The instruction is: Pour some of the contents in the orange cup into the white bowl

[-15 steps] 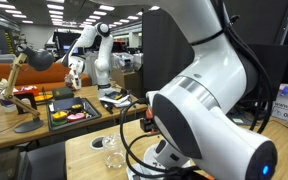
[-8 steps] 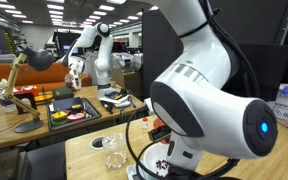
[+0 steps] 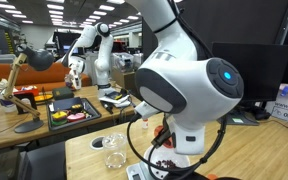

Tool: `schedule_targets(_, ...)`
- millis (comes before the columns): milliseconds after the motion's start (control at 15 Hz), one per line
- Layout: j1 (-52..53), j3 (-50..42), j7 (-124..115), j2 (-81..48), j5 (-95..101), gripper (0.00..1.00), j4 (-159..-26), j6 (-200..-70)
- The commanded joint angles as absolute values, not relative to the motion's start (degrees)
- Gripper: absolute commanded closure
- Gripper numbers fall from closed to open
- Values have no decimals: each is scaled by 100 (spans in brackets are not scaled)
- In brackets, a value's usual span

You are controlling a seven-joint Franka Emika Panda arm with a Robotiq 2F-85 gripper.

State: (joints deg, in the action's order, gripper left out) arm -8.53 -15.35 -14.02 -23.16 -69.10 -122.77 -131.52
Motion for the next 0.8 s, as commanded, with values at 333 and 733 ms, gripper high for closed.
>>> schedule_targets(333, -385, -1034, 155, -1730, -7172, 46, -12977, -15625)
schedule_targets(733, 134, -605, 736, -1796, -7508, 46, -12930, -16648)
